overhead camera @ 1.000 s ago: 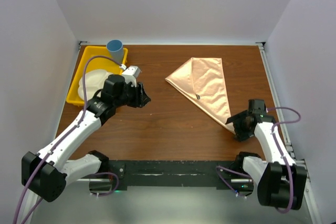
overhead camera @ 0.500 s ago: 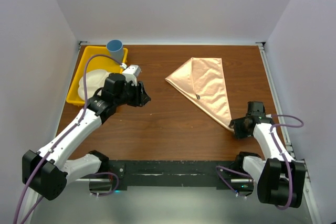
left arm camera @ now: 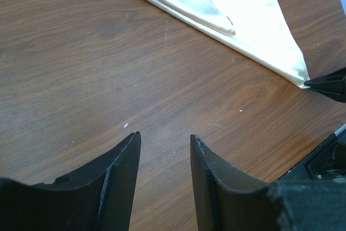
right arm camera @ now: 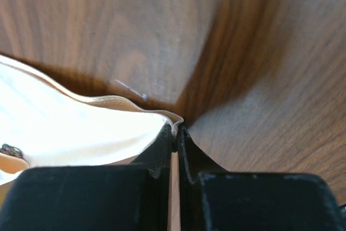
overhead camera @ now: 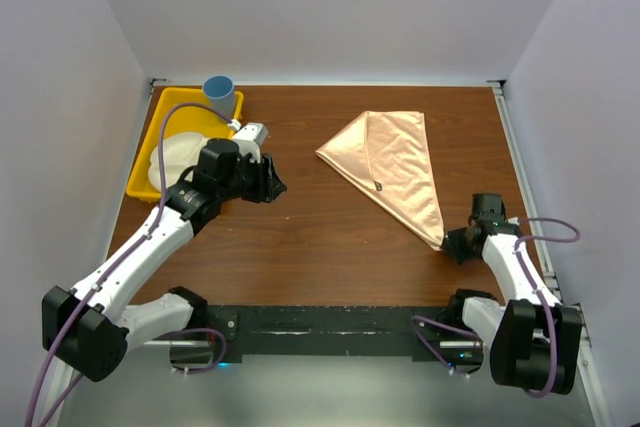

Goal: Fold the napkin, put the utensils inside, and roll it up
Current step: Fold the napkin

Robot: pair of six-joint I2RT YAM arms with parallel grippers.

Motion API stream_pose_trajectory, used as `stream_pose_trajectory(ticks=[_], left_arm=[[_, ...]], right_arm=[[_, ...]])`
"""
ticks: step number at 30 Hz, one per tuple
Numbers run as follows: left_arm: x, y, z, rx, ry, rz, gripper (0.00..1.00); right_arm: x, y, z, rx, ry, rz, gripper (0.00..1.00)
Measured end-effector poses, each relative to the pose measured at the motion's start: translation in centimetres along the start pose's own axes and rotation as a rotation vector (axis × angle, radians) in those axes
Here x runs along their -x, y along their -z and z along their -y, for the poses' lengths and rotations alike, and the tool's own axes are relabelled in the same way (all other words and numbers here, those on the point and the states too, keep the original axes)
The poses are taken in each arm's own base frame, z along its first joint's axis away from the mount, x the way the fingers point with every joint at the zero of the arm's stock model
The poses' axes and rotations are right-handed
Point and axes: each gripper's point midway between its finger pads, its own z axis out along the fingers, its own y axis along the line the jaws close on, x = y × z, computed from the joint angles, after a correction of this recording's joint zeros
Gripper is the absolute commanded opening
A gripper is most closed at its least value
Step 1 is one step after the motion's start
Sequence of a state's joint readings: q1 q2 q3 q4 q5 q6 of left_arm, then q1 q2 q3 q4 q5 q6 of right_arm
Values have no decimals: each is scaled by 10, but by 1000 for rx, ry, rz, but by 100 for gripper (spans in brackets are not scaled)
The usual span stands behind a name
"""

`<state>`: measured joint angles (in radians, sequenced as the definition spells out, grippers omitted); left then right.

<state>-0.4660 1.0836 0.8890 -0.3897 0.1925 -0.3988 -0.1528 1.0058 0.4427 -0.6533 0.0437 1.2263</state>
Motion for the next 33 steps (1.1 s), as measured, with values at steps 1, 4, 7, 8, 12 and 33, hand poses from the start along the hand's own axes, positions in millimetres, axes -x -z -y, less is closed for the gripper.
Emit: stream_pose_trajectory(ticks=[1, 4, 7, 8, 12, 33], left_arm=[[0, 0, 0, 1, 0, 0, 46], [0, 0, -1, 4, 0, 1, 46], [0, 0, -1, 6, 0, 2, 46], [0, 0, -1, 6, 0, 2, 46], [-1, -2, -3, 13, 1, -3, 46], [-18, -15, -21, 123, 57, -125, 46]], right_arm=[[2, 1, -2, -2, 25, 2, 0], [11, 11, -21, 26, 126, 21, 0], [19, 28, -60, 102, 294, 50, 0], [17, 34, -75, 125, 374, 56, 0], [-10, 58, -147, 264, 701, 80, 0], [-130, 37, -311, 459, 1480, 87, 0]])
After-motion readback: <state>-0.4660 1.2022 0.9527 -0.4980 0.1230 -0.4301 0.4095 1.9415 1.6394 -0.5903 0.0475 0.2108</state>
